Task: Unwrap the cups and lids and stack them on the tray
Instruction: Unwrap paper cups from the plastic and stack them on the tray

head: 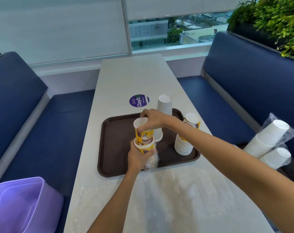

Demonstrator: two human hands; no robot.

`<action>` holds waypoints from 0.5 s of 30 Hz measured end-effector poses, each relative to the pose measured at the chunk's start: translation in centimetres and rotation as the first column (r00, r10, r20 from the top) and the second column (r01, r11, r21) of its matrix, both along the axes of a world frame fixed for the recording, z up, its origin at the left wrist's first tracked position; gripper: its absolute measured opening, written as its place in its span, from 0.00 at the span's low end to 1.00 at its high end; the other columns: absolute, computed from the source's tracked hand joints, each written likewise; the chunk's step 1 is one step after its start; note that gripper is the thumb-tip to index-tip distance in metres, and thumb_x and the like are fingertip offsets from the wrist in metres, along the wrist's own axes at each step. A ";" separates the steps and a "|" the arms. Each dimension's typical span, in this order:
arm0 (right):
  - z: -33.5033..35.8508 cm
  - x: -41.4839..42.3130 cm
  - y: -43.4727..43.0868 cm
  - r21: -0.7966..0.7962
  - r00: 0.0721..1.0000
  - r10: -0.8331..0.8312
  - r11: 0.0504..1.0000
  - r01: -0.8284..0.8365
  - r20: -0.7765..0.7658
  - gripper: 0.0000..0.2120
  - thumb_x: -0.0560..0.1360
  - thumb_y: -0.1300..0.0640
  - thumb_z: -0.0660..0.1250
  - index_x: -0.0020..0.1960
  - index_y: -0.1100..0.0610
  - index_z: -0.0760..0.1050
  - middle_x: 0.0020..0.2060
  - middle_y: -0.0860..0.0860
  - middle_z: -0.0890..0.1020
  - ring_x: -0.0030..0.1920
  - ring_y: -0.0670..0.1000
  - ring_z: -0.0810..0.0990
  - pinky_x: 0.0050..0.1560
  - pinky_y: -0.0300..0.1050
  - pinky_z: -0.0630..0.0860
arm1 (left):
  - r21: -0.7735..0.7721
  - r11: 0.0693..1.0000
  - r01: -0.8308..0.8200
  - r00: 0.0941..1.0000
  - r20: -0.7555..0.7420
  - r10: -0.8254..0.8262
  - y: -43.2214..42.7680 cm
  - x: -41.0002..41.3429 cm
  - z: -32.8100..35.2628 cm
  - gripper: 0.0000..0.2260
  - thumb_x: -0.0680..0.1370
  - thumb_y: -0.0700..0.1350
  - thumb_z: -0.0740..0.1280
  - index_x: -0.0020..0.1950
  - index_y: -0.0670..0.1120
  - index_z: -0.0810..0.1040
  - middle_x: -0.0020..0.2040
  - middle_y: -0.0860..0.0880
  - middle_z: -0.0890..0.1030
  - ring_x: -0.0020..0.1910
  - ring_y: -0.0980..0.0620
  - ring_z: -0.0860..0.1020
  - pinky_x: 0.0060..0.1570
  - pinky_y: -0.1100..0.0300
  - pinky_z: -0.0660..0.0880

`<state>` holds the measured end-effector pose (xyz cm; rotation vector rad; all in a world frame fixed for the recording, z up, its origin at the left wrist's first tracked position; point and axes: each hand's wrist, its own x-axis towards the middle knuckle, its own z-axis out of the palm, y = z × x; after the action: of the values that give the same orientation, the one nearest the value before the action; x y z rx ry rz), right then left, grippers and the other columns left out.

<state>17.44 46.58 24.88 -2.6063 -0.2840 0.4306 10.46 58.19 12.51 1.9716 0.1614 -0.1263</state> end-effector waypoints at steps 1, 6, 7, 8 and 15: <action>0.4 -0.1 -0.2 0.020 1.000 0.009 1.000 -0.008 -0.010 0.30 0.72 0.45 0.70 0.68 0.56 0.66 0.63 0.54 0.74 0.60 0.53 0.75 0.55 0.44 0.76 | -0.009 1.000 -0.006 1.000 0.002 0.006 0.1 0.0 0.0 0.35 0.68 0.46 0.77 0.70 0.45 0.63 0.64 0.48 0.75 0.61 0.50 0.75 0.54 0.64 0.69; 1.6 -1.1 -1.3 -0.043 0.994 0.004 0.999 -0.009 -0.113 0.34 0.71 0.45 0.72 0.69 0.56 0.62 0.63 0.53 0.73 0.58 0.53 0.73 0.55 0.46 0.75 | -0.011 1.000 -0.027 1.000 0.009 0.027 0.9 -0.2 0.0 0.32 0.67 0.46 0.78 0.65 0.48 0.65 0.58 0.51 0.76 0.58 0.50 0.76 0.52 0.64 0.69; 1.8 -1.3 -1.4 -0.074 0.993 -0.005 0.997 -0.004 -0.119 0.35 0.70 0.44 0.72 0.69 0.57 0.62 0.63 0.53 0.73 0.57 0.53 0.73 0.55 0.46 0.75 | -0.012 1.000 -0.025 1.000 0.012 0.025 1.0 -0.2 0.0 0.30 0.67 0.46 0.79 0.62 0.50 0.65 0.56 0.51 0.77 0.58 0.49 0.77 0.52 0.64 0.70; 1.9 -1.6 -1.5 -0.112 0.991 -0.010 0.994 -0.005 -0.131 0.36 0.70 0.44 0.72 0.69 0.58 0.62 0.63 0.54 0.73 0.57 0.53 0.74 0.55 0.47 0.75 | -0.012 1.000 -0.022 1.000 0.012 0.023 1.0 -0.2 -0.1 0.30 0.66 0.46 0.79 0.61 0.50 0.65 0.56 0.52 0.77 0.57 0.49 0.77 0.51 0.63 0.70; 1.3 -3.2 -1.3 -0.347 0.976 0.034 0.931 -0.110 -0.217 0.30 0.68 0.42 0.74 0.62 0.57 0.72 0.52 0.53 0.77 0.51 0.52 0.75 0.50 0.42 0.72 | 0.000 0.999 -0.035 0.999 -0.001 0.035 1.2 0.1 -0.2 0.36 0.66 0.47 0.79 0.68 0.45 0.65 0.62 0.47 0.77 0.60 0.47 0.76 0.52 0.60 0.72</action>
<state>14.19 45.29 26.22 -2.8761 -0.2504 0.8459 10.58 59.39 12.33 1.9679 0.1967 -0.1038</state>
